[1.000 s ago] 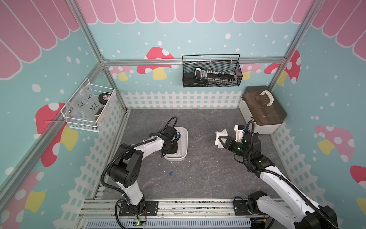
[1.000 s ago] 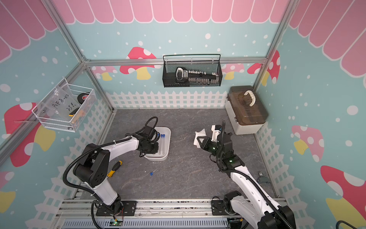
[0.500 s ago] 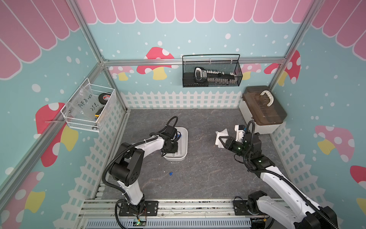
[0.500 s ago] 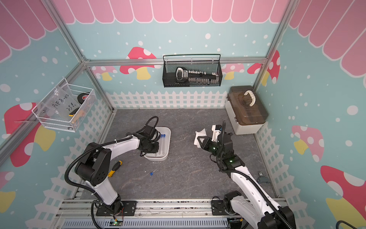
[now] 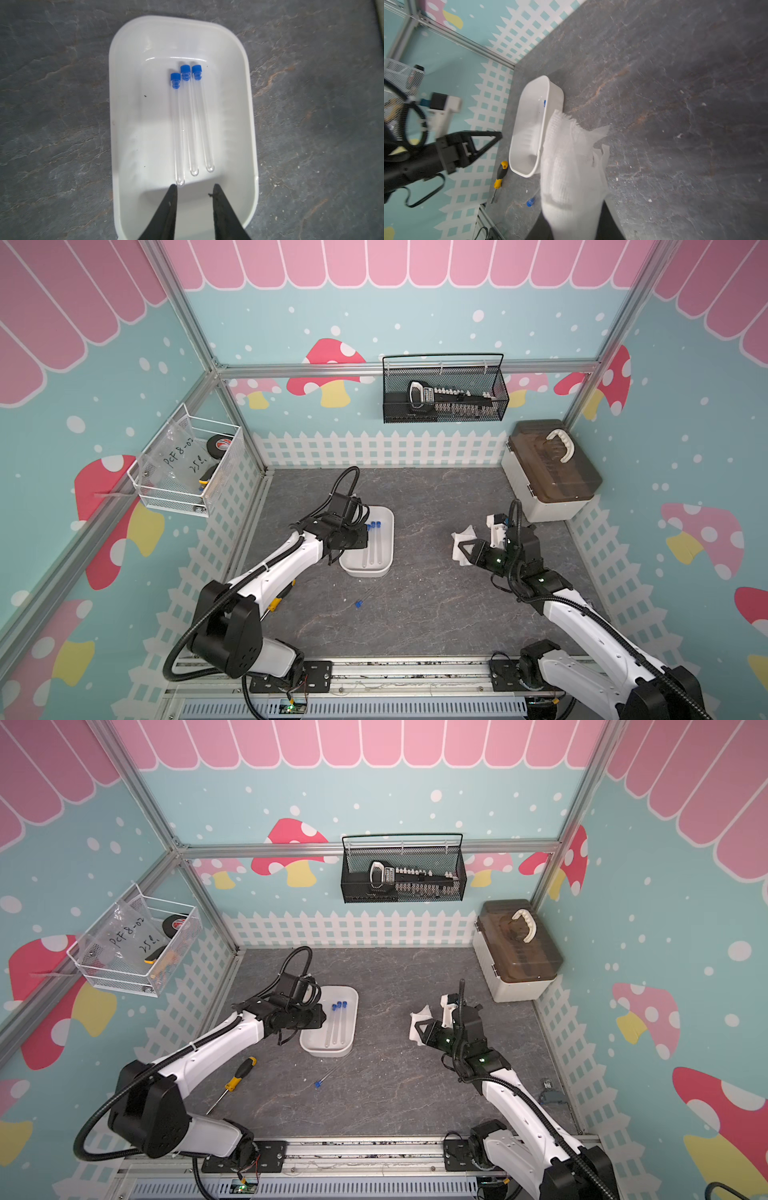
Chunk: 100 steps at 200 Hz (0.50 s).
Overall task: Wipe the exteriors of test tubes
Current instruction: Place the test tube in the storage box, then place the cleaning item at the center of the board, then pick up the test tube at the center of the board.
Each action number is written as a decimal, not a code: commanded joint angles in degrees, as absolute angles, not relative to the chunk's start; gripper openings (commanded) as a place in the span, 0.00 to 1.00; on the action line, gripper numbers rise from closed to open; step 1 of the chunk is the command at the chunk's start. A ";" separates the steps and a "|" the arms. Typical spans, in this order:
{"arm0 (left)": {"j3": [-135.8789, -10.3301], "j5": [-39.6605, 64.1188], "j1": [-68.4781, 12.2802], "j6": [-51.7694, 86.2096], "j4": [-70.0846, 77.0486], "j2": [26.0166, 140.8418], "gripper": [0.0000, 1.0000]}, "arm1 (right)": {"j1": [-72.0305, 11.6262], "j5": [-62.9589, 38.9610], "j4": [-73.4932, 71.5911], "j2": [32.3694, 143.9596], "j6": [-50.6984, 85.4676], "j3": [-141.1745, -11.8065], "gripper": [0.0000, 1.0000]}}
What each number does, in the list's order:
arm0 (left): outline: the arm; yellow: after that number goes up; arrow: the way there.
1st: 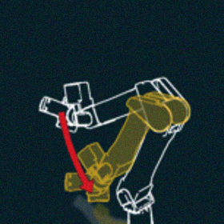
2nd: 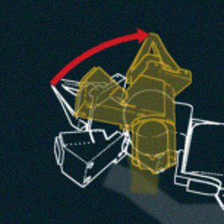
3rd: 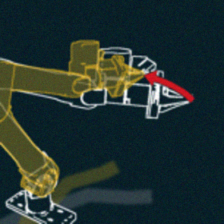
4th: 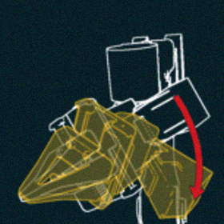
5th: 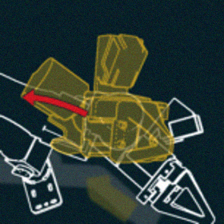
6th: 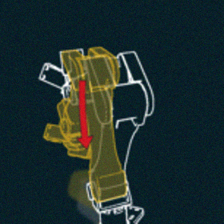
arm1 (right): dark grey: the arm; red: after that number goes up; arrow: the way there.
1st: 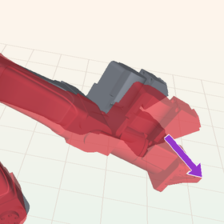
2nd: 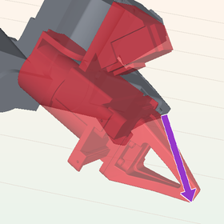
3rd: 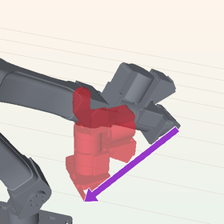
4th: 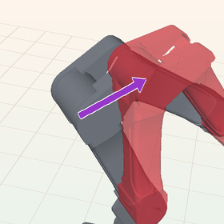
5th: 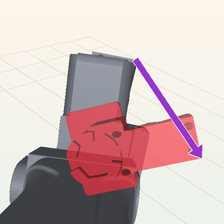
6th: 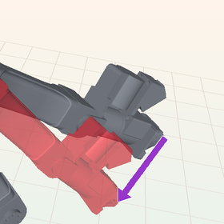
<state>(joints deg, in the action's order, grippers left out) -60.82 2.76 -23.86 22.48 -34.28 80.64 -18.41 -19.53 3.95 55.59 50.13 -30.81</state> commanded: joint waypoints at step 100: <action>-39.14 -3.30 -39.24 36.28 -37.65 59.76 0.33 | -20.04 -20.75 5.93 61.52 46.32 -25.69 0.25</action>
<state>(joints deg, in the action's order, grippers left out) -41.91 1.04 -35.88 32.86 -36.69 61.34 -19.42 -20.60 6.00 60.73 47.77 -26.41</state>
